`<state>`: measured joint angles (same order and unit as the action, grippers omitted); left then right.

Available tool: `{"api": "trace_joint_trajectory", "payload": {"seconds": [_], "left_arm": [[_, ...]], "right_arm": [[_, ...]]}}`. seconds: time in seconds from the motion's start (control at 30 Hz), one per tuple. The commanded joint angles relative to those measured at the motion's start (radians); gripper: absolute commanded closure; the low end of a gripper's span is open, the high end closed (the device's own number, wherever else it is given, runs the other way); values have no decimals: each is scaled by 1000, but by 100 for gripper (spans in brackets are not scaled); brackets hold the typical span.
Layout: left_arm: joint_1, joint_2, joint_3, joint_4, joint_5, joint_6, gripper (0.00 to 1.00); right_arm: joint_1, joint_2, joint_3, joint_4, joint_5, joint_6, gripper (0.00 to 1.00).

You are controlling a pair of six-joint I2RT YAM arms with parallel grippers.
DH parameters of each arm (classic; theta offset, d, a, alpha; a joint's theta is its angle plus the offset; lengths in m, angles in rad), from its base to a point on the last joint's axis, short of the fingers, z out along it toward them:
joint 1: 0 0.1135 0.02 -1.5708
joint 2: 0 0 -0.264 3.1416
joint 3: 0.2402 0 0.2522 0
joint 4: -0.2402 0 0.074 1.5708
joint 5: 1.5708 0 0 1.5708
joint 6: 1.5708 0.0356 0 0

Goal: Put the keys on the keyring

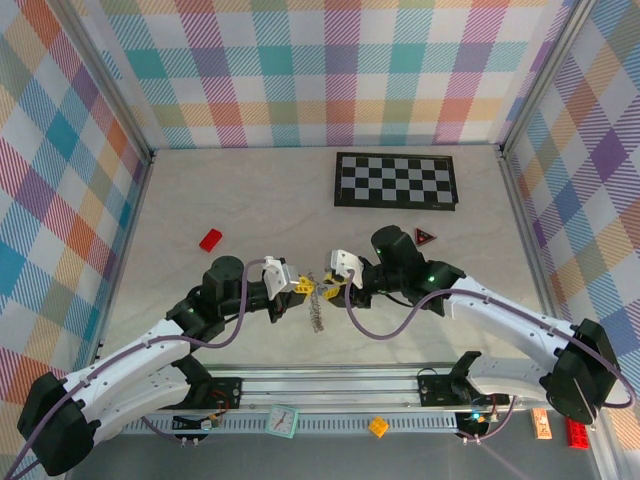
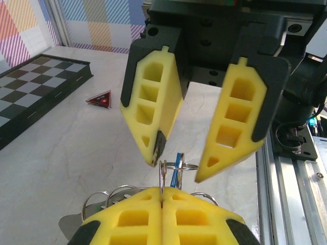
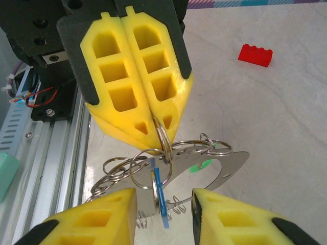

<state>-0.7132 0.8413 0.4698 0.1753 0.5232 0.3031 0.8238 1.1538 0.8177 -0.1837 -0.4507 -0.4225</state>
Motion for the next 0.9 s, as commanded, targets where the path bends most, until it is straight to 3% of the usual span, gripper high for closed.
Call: {"api": "trace_joint_trajectory", "payload": {"seconds": [0.0, 0.13, 0.2, 0.33, 0.87], "left_arm": [[-6, -10, -10, 76, 26, -8, 100], [-6, -16, -19, 90, 23, -9, 100], [-6, -19, -30, 118, 30, -12, 100], [-6, -12, -62, 219, 47, -19, 100], [-12, -17, -82, 246, 33, 27, 100]], "right_arm": [[1, 10, -1, 27, -38, 18, 77], [1, 22, 15, -6, -47, -6, 95], [3, 36, 28, -23, -64, -16, 100], [8, 86, 67, -63, -121, -33, 100], [11, 138, 124, -204, -142, -101, 100]]}}
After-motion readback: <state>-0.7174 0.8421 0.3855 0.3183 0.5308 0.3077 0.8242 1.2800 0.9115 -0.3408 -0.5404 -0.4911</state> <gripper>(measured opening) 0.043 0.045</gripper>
